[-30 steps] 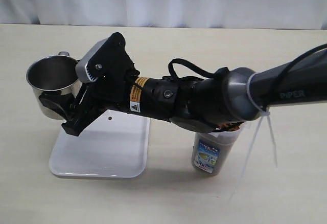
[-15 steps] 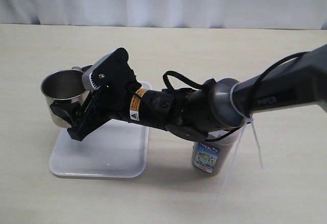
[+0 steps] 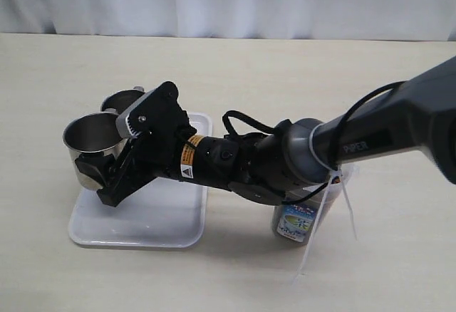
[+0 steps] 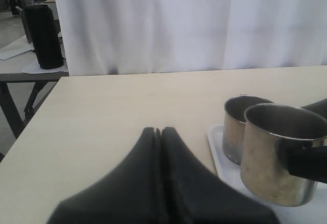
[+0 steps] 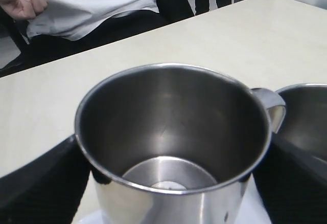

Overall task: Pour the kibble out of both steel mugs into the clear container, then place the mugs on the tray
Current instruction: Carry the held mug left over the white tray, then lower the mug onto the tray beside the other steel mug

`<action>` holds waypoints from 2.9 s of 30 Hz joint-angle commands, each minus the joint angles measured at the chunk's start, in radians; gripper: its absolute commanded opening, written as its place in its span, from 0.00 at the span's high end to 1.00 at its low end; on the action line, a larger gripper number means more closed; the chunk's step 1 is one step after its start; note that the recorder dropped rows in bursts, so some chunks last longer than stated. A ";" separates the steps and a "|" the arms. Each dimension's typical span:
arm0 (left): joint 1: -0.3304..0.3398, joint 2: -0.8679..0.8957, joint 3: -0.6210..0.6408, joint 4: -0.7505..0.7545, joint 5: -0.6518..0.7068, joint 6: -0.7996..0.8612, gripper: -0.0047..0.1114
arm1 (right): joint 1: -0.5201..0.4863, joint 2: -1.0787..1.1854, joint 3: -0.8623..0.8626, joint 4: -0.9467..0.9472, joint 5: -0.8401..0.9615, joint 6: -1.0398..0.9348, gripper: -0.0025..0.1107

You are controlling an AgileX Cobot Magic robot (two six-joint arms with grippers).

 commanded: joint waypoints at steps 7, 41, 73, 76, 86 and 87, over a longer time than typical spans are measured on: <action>0.003 -0.003 0.003 0.002 -0.010 -0.003 0.96 | -0.001 -0.002 -0.001 0.006 -0.025 0.015 0.94; 0.003 -0.003 0.003 0.002 -0.004 -0.003 0.96 | -0.530 0.036 -0.300 -1.027 -0.285 0.431 0.94; 0.003 -0.003 0.003 0.002 -0.010 -0.003 0.96 | -0.510 0.253 -0.411 -1.056 -0.380 0.359 0.94; 0.003 -0.003 0.003 0.002 -0.010 -0.003 0.96 | -0.494 0.253 -0.411 -1.035 -0.383 0.346 0.94; 0.003 -0.003 0.003 0.002 -0.005 -0.003 0.96 | -0.454 0.256 -0.411 -1.035 -0.311 0.335 0.89; 0.003 -0.003 0.003 0.002 -0.005 -0.003 0.96 | -0.452 0.256 -0.411 -1.035 -0.305 0.335 0.85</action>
